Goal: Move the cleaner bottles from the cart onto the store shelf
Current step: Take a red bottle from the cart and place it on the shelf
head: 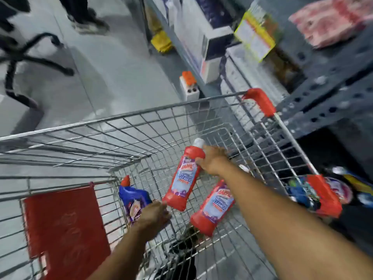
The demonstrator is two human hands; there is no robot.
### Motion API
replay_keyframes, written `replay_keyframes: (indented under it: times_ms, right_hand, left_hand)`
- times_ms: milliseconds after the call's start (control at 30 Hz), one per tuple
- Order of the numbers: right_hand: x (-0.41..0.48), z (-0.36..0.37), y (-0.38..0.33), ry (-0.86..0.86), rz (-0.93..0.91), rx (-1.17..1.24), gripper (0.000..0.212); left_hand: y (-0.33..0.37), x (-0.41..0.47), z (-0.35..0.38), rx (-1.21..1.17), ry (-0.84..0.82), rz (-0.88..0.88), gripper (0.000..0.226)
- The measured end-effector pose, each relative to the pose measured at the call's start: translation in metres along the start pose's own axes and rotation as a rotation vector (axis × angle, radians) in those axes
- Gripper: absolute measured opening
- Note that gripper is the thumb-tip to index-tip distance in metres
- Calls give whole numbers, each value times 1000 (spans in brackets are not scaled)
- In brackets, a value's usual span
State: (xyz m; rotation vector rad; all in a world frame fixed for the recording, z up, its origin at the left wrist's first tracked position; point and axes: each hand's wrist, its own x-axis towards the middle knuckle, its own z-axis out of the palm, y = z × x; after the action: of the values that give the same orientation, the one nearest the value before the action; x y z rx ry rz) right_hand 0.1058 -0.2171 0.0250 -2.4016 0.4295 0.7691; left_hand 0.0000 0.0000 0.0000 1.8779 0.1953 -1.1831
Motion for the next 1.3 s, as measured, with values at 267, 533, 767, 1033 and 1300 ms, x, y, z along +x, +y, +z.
replay_keyframes:
  times_ms: [267,533,767,1033,1300]
  right_hand:
    - [47,40,11,124,160,293,43]
    - [-50,-38,-13,195,-2,467,46]
    - [-216,-143,-33,579,-243,735,56]
    - [-376,-236,21,958,-327,803,50]
    - [-514,-232,129,1296,-192,725,57]
  left_hand:
    - [-34,41,7,-87,214,-19,17]
    - [22,-26,1,-525,106,-72,20]
    - [135,-108,-7,-371,-31,378,44]
    - [264,-169,61,-6,-266,784,58]
    - [310,-203,229,618,-263,1176,44]
